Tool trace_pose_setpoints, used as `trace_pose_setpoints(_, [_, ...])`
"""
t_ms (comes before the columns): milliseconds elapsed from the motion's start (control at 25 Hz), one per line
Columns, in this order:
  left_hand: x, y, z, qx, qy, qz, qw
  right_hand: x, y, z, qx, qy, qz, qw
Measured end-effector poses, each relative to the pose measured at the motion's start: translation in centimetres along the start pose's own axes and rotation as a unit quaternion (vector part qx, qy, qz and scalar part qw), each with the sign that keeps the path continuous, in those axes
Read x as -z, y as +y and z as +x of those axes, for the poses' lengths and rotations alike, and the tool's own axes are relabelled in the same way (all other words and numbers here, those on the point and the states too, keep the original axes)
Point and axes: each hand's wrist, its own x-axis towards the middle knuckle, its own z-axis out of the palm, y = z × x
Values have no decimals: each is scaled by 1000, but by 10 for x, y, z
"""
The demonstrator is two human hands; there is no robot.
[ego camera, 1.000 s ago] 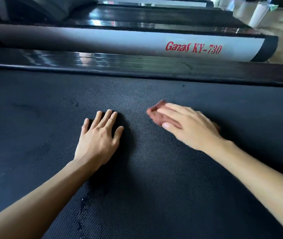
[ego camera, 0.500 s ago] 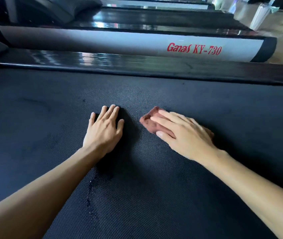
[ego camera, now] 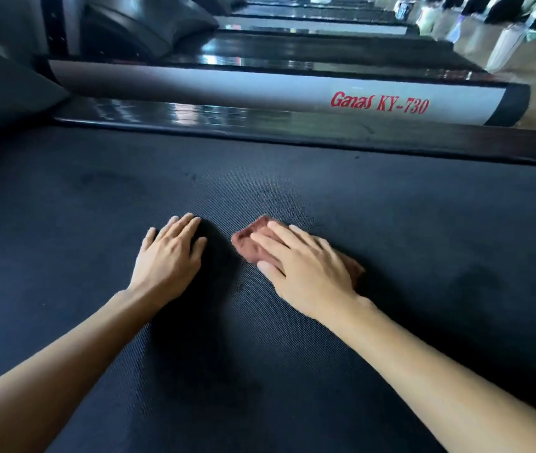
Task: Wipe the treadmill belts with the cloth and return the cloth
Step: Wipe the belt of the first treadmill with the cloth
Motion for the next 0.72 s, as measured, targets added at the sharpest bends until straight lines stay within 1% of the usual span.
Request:
trace_pose_setpoints(80, [9, -21, -22, 12, -19, 8, 1000, 19, 11, -51, 24, -6, -7, 1000])
trace_pose_setpoints(120, [13, -28, -29, 14, -25, 9, 1000, 25, 24, -58, 9, -13, -22, 1000])
trace_pose_setpoints(160, [14, -31, -33, 13, -26, 7, 1000, 27, 40, -52, -25, -11, -38, 999])
trace_pose_setpoints(200, [15, -33, -35, 11, -27, 3, 1000, 25, 49, -35, -68, -10, -51, 996])
trace_pose_setpoints(280, [14, -32, -36, 10, -21, -7, 1000, 14, 53, 14, -120, 4, -70, 990])
trace_pose_setpoints(400, [15, -34, -36, 7, -19, -7, 1000, -12, 21, 76, -148, 9, -52, 988])
trace_pose_setpoints(440, [15, -33, -34, 7, -22, -9, 1000, -17, 6, 83, -141, -2, -43, 989])
trace_pose_setpoints(520, [17, -33, -35, 14, -24, -17, 999, -21, -40, 59, -91, -18, -15, 996])
trace_pose_setpoints(640, [20, -31, -36, 17, -30, -43, 998, 0, -91, -51, 2, -39, 18, 999])
trace_pose_setpoints(720, [21, -32, -35, 22, -36, -42, 998, 22, -90, -115, 30, -68, 2, 997])
